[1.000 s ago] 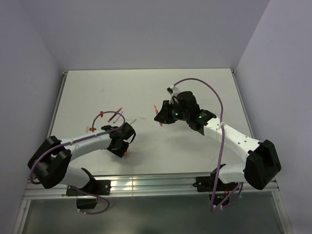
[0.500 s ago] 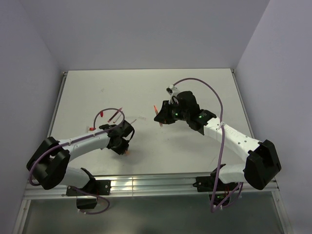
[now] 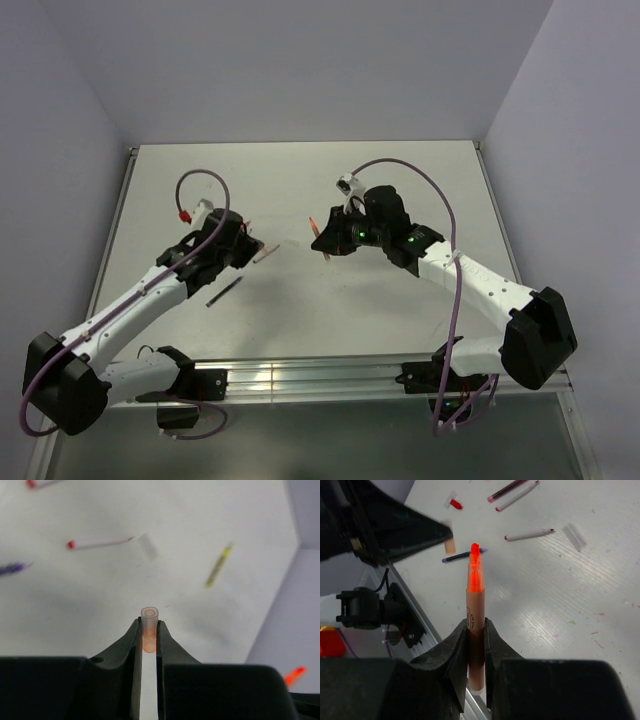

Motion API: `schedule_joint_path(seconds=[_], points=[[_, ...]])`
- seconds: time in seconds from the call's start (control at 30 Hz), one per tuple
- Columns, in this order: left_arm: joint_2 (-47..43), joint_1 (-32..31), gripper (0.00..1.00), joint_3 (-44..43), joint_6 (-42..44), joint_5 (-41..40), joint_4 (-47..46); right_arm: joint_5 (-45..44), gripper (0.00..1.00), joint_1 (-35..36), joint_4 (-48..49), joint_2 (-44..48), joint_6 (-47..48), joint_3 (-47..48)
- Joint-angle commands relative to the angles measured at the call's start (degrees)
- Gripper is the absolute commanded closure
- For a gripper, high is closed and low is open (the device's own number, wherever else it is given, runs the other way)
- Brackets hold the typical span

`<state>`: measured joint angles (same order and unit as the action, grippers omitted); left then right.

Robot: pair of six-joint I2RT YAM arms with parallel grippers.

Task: Insert the pens into the pen caps
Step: Insert the pen cap onto the pen.

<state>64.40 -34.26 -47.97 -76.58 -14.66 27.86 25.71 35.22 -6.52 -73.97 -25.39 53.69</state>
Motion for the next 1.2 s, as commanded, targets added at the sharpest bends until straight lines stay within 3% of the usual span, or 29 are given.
schedule_joint_path(seconds=[0.0,0.23,0.57,1.17], points=[[-2.35,2.00,1.00,-4.50,15.38,1.82,-16.55,5.73,1.00,0.46,5.20,2.70,1.92,0.71],[-4.46,3.59,1.00,-6.00,29.63,11.21,-35.82,11.19,1.00,2.48,8.35,3.31,3.15,0.54],[-4.28,4.55,1.00,-4.16,31.05,26.16,-49.20,10.15,1.00,4.15,8.63,1.99,3.59,3.61],[-0.86,4.55,1.00,-1.78,28.76,31.35,-50.71,4.43,1.00,3.63,8.46,5.77,5.79,3.44]])
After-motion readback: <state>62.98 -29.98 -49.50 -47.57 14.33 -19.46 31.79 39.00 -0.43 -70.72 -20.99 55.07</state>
